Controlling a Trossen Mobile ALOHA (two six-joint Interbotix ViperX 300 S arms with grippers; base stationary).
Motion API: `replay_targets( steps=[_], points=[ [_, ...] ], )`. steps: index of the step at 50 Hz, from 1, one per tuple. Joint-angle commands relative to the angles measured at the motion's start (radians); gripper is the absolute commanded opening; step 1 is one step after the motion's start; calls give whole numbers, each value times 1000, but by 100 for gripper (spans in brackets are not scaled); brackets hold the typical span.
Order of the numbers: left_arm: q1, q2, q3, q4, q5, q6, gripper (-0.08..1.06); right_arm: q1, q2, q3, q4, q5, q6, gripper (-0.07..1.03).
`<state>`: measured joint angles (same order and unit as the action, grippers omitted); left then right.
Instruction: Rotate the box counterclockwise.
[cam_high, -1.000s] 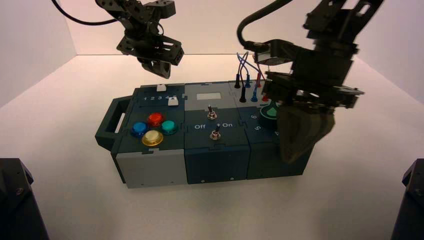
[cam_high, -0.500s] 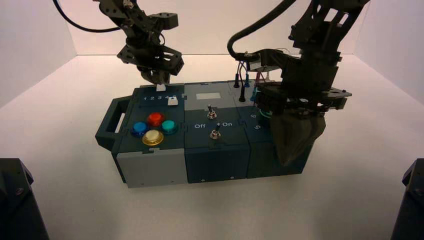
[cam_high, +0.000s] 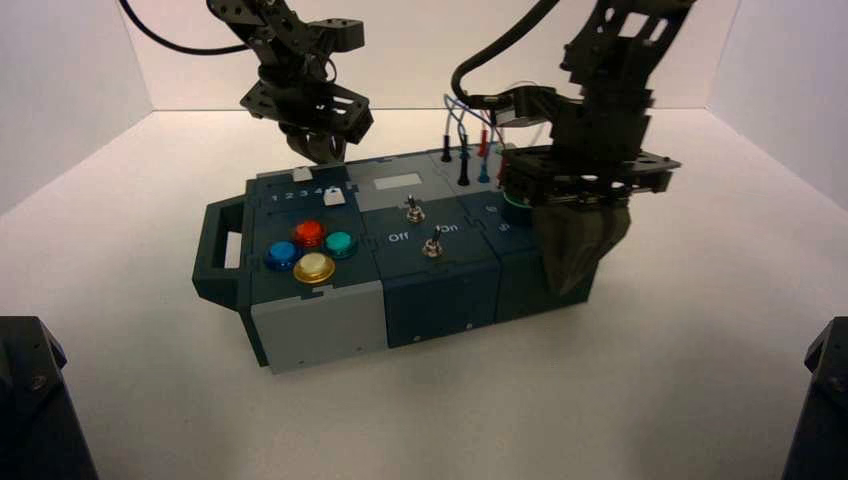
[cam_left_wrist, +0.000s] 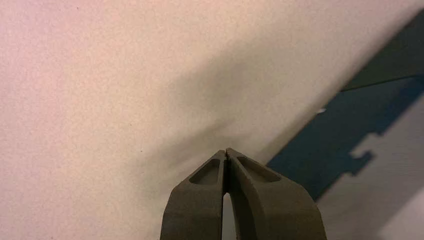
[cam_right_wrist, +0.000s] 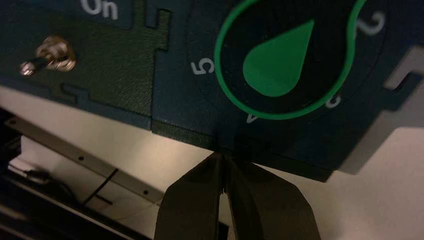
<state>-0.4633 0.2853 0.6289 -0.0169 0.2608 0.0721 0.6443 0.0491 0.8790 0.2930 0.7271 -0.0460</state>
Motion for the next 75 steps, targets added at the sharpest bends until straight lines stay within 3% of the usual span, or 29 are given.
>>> replay_targets(
  steps=[1, 23, 40, 53, 75],
  points=[
    [-34, -17, -2, -3, 34, 8, -3, -49, 32, -69, -35, -40, -5, -2],
    [-38, -18, 0, -3, 138, 55, -3, -135, 72, -164, -87, -60, -6, -2],
    [-75, -18, -31, -3, 178, 64, -3, -140, 153, -258, -103, -71, -8, -2],
    [-127, -21, -57, -3, 219, 66, -3, -143, 221, -341, -149, -64, -9, -2],
    [-161, -29, -52, -3, 253, 83, -3, -199, 224, -454, -187, -40, -12, -2]
  ],
)
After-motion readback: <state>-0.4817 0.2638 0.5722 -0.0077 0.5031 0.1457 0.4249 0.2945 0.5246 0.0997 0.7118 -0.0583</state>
